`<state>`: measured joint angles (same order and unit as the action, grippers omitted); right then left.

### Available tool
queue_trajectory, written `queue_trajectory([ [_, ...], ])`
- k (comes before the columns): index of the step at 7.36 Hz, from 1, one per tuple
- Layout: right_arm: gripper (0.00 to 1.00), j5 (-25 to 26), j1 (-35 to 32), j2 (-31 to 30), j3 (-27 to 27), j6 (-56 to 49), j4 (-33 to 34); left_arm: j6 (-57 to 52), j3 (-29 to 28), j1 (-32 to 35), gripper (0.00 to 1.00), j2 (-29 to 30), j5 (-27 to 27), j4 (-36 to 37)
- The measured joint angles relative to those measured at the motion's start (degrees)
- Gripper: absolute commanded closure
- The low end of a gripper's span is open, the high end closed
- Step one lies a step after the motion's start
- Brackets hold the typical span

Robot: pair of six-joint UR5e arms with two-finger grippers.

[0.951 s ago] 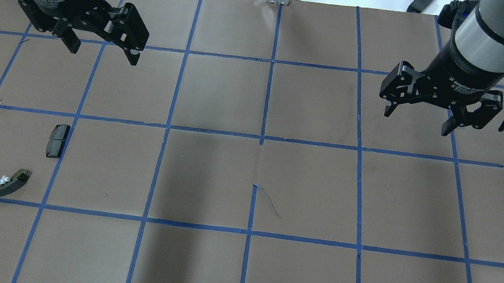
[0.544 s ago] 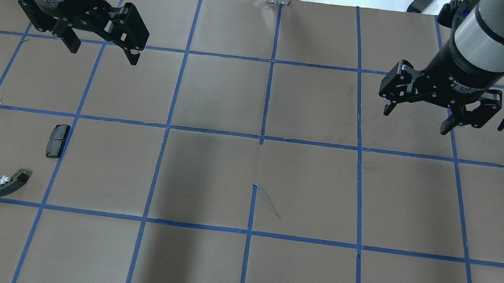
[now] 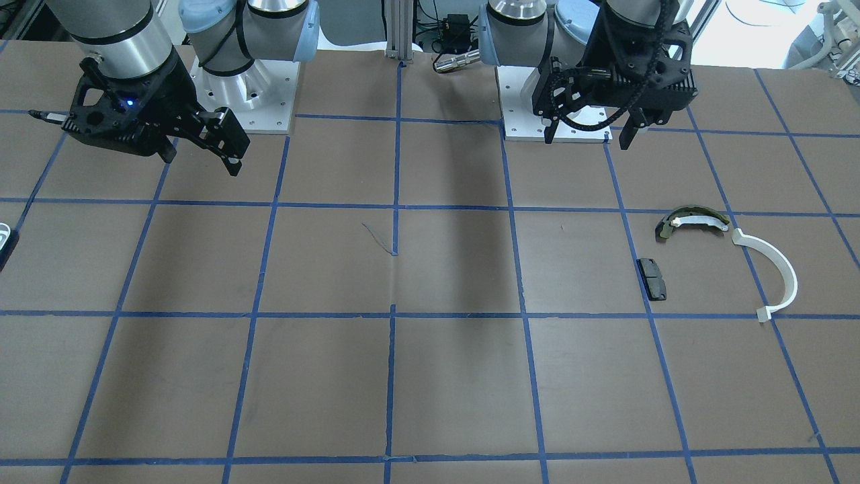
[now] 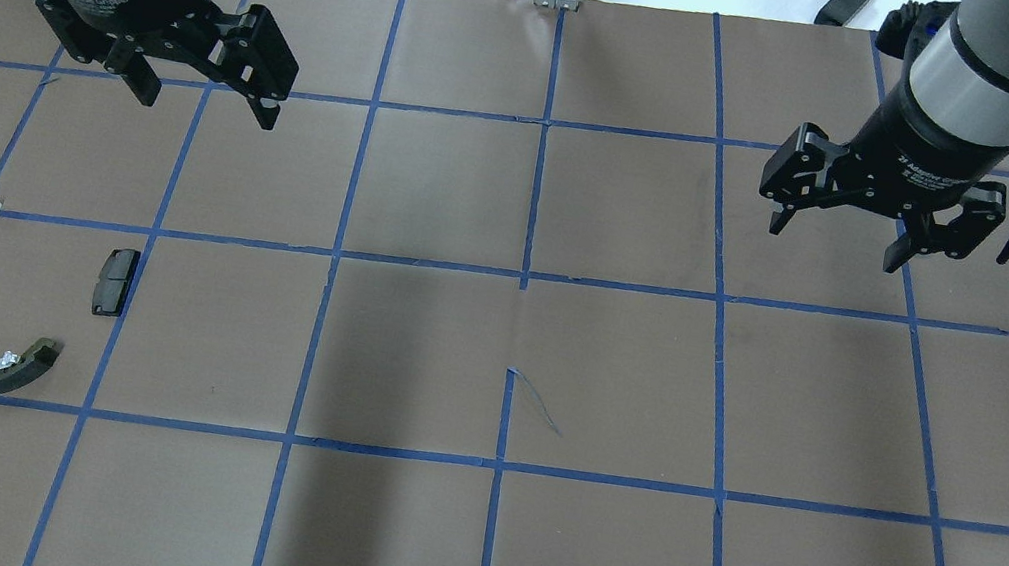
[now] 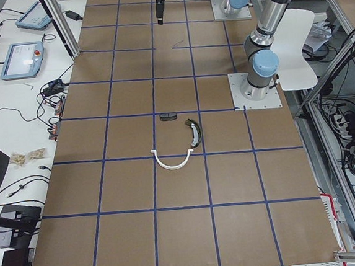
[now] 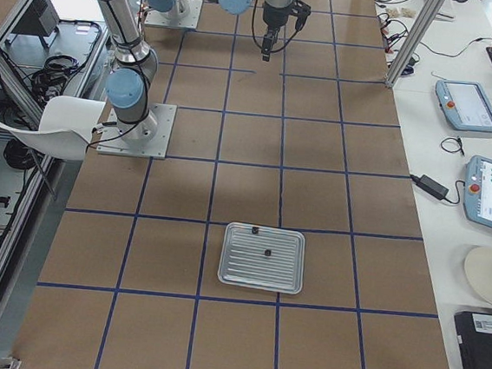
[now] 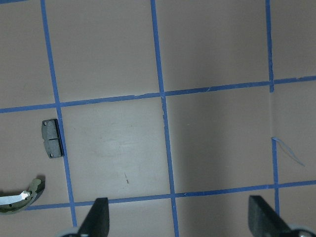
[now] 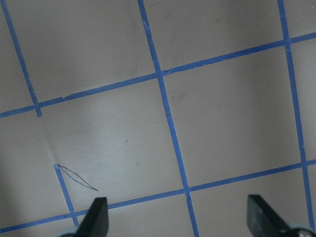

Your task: Place bearing gear from tray to pile

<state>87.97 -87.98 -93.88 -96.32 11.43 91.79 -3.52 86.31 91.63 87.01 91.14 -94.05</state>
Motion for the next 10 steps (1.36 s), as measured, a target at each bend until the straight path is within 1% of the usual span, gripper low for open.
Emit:
queue_trajectory([
  [3,0.00,0.78,0.64,0.52,-0.06,-0.11,0.51,0.00,0.00,0.03,0.00,0.00,0.00,0.01],
  [4,0.00,3.16,3.19,1.18,-0.22,-0.31,0.44,0.00,0.00,0.02,0.00,0.00,0.00,0.00],
  [5,0.00,5.74,7.60,2.43,-0.45,-2.44,0.36,0.00,0.00,-0.02,0.00,0.00,0.00,0.01],
  [6,0.00,7.08,12.36,3.67,-0.56,-7.47,0.56,0.00,0.00,-0.04,0.00,0.00,0.00,0.01],
  [8,0.00,7.56,22.03,6.42,-0.60,-19.54,3.12,-0.06,0.00,-0.05,0.00,0.00,0.00,0.01],
  [9,0.00,7.38,27.36,8.58,-0.50,-26.09,6.32,-0.08,0.00,-0.06,0.00,0.00,0.00,0.01],
  [10,0.00,7.32,32.48,11.61,-0.25,-33.81,11.68,-0.08,0.00,-0.06,0.00,0.00,0.01,0.00],
])
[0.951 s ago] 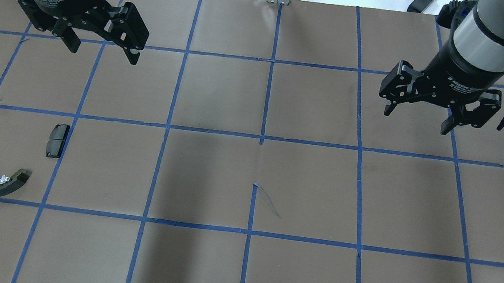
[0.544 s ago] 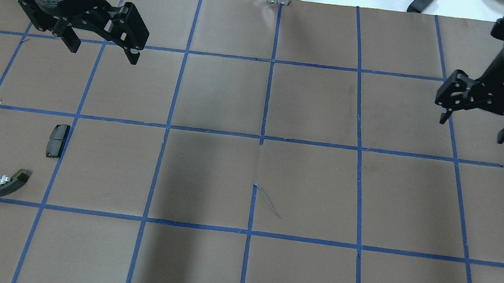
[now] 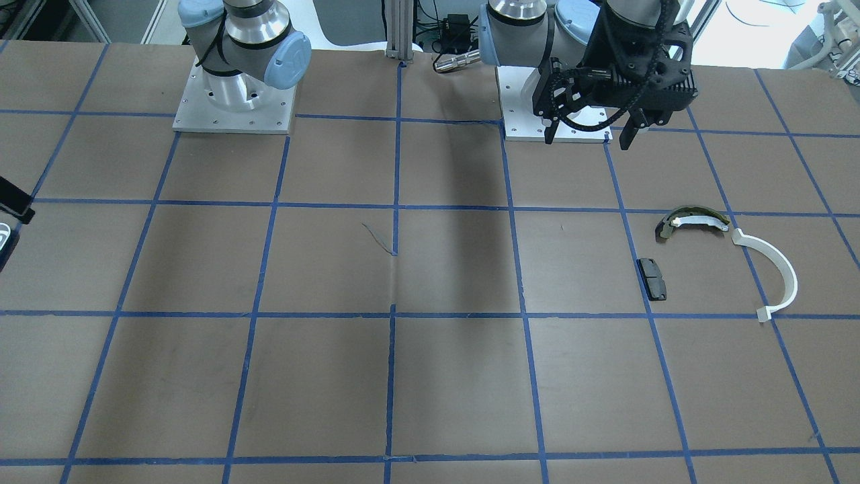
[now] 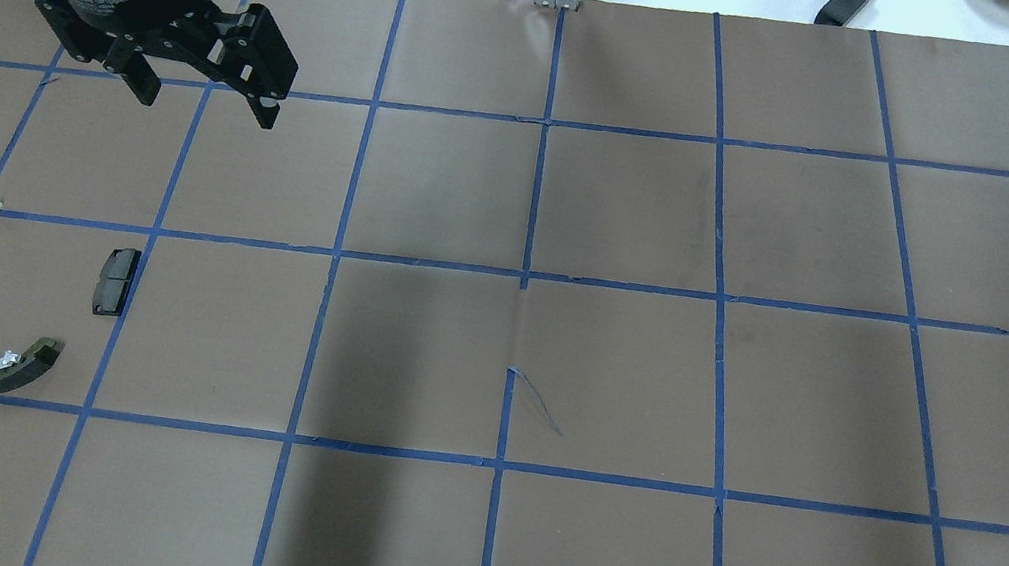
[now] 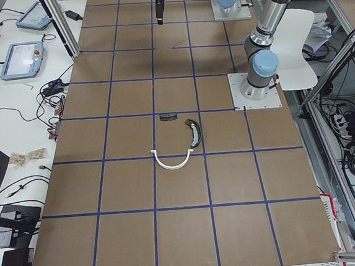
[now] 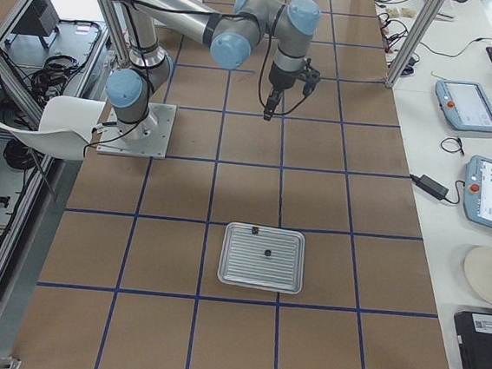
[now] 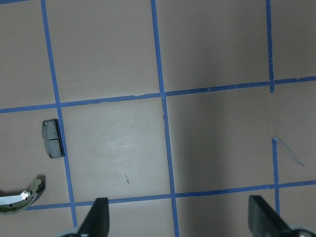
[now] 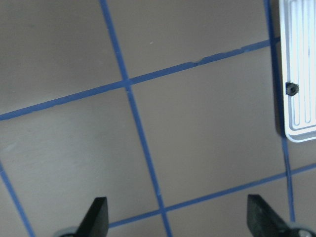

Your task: Place bearing gear from tray to pile

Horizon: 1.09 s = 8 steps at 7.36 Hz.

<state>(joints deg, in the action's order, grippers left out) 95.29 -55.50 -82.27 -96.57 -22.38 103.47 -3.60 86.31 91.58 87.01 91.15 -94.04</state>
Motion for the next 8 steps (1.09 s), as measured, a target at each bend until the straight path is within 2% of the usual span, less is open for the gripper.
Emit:
queue_trajectory([
  [2,0.00,-0.07,7.78,6.30,0.92,-12.17,10.44,0.00,0.00,-0.43,0.00,-0.03,0.00,-0.18],
  [3,0.00,-0.24,10.26,9.31,2.30,-15.21,13.07,0.00,0.00,-0.64,0.00,-0.03,-0.02,-0.23],
  [6,0.01,-0.38,12.85,20.03,9.78,-17.32,14.76,0.00,-0.03,-0.76,0.00,0.00,-0.16,-0.24],
  [8,0.08,-0.44,13.59,24.54,12.19,-16.77,15.40,0.00,0.00,-0.77,0.00,0.00,-0.18,-0.24],
])
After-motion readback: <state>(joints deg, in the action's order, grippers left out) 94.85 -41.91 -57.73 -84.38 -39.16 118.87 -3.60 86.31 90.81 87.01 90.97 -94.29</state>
